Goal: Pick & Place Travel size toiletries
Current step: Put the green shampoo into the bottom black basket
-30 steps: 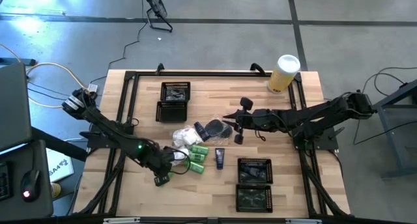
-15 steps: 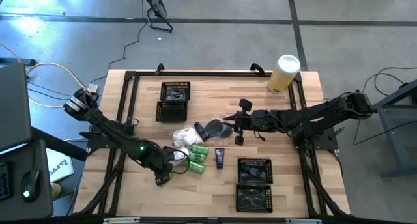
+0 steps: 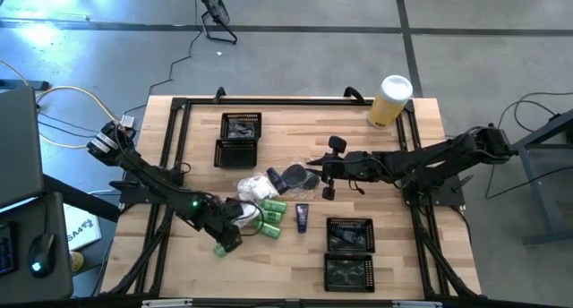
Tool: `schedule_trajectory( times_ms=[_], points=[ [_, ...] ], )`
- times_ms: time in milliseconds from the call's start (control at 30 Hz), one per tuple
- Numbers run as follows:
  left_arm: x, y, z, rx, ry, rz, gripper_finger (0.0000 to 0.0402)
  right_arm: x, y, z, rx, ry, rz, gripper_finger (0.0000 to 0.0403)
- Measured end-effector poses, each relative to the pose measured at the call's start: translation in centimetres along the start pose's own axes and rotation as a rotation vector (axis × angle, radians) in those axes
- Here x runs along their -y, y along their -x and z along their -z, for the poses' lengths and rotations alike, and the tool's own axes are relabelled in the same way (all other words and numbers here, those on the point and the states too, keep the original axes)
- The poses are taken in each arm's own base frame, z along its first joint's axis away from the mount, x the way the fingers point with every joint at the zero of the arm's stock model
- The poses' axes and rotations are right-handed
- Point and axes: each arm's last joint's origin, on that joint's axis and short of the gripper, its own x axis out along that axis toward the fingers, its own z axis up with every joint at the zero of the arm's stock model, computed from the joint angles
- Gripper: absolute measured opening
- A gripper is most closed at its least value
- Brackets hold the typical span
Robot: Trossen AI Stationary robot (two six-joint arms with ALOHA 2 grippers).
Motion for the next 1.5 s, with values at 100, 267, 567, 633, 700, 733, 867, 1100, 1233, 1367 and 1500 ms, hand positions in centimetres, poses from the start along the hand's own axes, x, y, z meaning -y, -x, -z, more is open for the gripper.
schedule_trajectory(
  times_ms=[100, 267, 567, 633, 700, 733, 867, 1100, 1233, 1367, 1500],
  points=[
    [0.0, 0.0, 0.0, -0.002, 0.066, -0.004, 0.0269, 0.0, 0.0, 0.0, -0.001, 0.0, 0.0, 0.0066],
    [0.1, -1.1, 0.3, -0.042, 0.065, -0.023, 0.0269, 0.0, 0.0, 0.0, -0.003, 0.001, 0.0, 0.0066],
    [0.3, -3.2, 0.7, -0.085, 0.08, -0.068, 0.0269, 0.0, 0.0, 0.1, -0.005, 0.002, -0.001, 0.0066],
    [0.4, -3.3, 0.7, -0.086, 0.081, -0.064, 0.0269, 0.0, 0.0, 0.1, -0.006, 0.002, -0.001, 0.0066],
    [0.5, -3.3, 0.7, -0.093, 0.086, -0.054, 0.0269, 0.0, 0.0, 0.1, -0.005, 0.002, 0.0, 0.0066],
    [0.5, -3.3, 0.7, -0.092, 0.09, -0.053, 0.0269, 0.0, 0.0, 0.1, -0.005, 0.002, -0.001, 0.0066],
    [0.6, -3.6, 0.8, -0.097, 0.107, -0.058, 0.0269, 0.0, 0.0, 0.1, -0.005, 0.002, -0.001, 0.0066],
    [0.6, -4.1, 1.0, -0.166, 0.107, -0.054, 0.0269, 0.0, 0.0, 0.1, -0.011, 0.004, -0.001, 0.0066],
    [0.7, -4.1, 1.2, -0.211, 0.101, -0.037, 0.0269, 0.0, 0.0, 0.1, -0.012, 0.004, -0.001, 0.0066],
    [0.7, -4.1, 1.2, -0.233, 0.086, -0.024, 0.0269, 0.0, 0.0, 0.1, -0.012, 0.004, -0.001, 0.0066],
    [0.7, -4.1, 1.2, -0.232, 0.085, -0.021, 0.0269, 0.0, 0.0, 0.1, -0.013, 0.004, -0.001, 0.0066]
  ],
)
